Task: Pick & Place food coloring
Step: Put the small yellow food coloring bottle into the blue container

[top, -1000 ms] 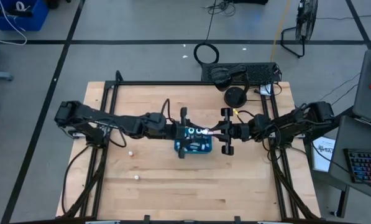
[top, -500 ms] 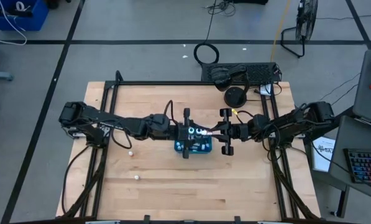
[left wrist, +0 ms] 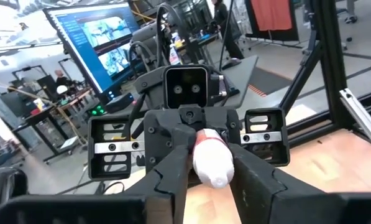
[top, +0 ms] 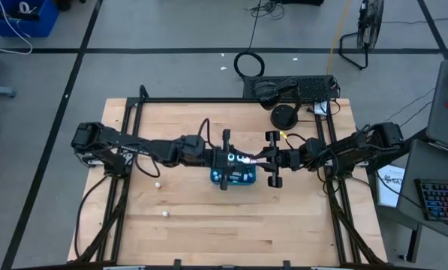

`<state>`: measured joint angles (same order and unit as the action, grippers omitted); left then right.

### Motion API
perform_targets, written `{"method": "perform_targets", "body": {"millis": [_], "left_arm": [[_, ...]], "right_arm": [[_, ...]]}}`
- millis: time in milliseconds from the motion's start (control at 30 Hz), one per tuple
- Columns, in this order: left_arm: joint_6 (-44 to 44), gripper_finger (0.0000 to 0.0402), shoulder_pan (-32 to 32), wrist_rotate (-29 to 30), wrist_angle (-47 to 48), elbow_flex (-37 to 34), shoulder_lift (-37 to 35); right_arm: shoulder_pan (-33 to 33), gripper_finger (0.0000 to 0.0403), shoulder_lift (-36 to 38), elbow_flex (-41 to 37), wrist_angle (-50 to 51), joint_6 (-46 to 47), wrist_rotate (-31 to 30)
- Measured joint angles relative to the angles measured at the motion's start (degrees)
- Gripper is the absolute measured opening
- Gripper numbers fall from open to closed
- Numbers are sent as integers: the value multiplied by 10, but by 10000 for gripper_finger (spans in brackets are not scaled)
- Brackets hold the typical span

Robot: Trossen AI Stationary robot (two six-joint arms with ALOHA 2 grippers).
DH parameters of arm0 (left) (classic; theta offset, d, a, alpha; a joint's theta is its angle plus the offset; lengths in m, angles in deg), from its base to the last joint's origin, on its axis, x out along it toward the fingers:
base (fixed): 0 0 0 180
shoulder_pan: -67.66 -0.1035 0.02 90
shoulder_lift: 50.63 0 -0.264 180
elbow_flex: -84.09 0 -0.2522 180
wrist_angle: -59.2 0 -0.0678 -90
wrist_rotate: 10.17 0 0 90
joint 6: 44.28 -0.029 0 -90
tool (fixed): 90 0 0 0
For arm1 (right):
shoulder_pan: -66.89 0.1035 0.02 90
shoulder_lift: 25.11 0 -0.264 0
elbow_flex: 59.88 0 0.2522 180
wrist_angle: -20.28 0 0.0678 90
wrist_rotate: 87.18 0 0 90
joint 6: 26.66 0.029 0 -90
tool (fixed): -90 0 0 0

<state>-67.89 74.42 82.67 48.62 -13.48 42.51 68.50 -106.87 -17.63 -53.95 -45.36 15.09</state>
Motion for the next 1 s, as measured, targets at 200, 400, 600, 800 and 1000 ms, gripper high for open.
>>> {"method": "perform_targets", "body": {"millis": [200,400,600,800,1000], "left_arm": [[1,72,-5,-11,1,0,-1],[11,69,8,76,85,2,-23],[113,69,23,182,310,40,-49],[214,68,17,162,427,51,-30],[221,68,1,64,419,60,31]], "right_arm": [[0,36,0,0,0,9,-1],[0,109,-1,0,39,11,-17],[0,189,26,-11,84,7,-115],[0,217,77,-41,91,6,-194],[0,220,131,-53,145,29,-215]]}}
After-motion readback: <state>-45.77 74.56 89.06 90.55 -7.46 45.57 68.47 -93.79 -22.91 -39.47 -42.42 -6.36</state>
